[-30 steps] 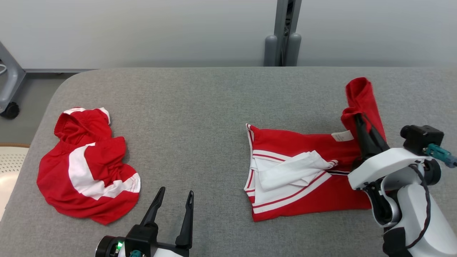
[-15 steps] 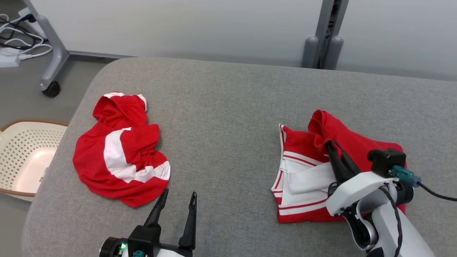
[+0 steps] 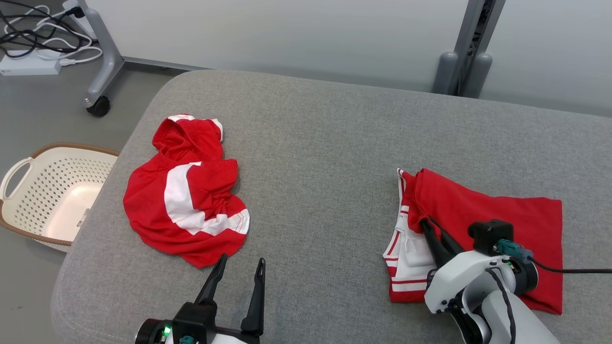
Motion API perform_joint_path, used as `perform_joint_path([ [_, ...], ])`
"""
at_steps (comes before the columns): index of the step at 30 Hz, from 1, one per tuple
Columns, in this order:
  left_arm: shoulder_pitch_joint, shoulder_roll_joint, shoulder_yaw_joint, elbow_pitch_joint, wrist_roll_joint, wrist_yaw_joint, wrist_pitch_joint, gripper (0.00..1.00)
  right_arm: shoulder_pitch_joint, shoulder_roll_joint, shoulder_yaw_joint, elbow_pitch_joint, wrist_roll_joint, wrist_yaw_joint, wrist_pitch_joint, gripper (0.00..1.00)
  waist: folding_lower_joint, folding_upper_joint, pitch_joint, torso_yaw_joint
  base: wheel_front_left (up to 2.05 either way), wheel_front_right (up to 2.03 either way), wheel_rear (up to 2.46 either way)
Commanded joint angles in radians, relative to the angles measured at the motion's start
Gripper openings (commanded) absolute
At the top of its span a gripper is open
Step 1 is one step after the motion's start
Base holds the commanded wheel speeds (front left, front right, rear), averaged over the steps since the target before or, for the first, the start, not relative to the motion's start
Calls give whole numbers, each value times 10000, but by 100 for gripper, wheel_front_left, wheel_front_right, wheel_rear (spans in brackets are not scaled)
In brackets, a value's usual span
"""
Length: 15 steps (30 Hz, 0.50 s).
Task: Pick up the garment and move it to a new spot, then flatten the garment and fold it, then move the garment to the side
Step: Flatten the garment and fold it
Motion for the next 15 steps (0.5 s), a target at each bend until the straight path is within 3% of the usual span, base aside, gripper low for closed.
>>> perform_joint_path([
  [1, -124, 31, -8, 8, -45, 51, -53, 100, -95, -48, 92, 101, 38, -3, -19, 0, 0, -1, 17, 36, 0, 0, 0],
  [10, -120, 31, -48, 56, -84, 52, -53, 100, -87, -47, 713, 520, 384, -3, -92, 0, 0, -1, 21, 106, 0, 0, 0],
  [11, -120, 33, -43, 66, -85, 50, -53, 100, -75, -47, 798, 509, 487, -3, -88, 13, 0, -1, 13, 106, 0, 0, 0],
  [12, -121, 33, -37, 76, -85, 51, -53, 100, -26, -47, 923, 475, 746, -3, -30, 37, 0, -1, 2, 104, 0, 0, 0],
  [13, -117, 33, -23, 86, -82, 54, -54, 100, 19, -47, 1034, 452, 926, -1, -4, 100, 0, -1, -10, 94, 0, 0, 0],
  [15, -74, 31, 14, 89, -70, 69, -53, 100, 41, -47, 1271, 354, 1225, -3, -57, 100, 0, -1, -42, 42, 0, 0, 0],
])
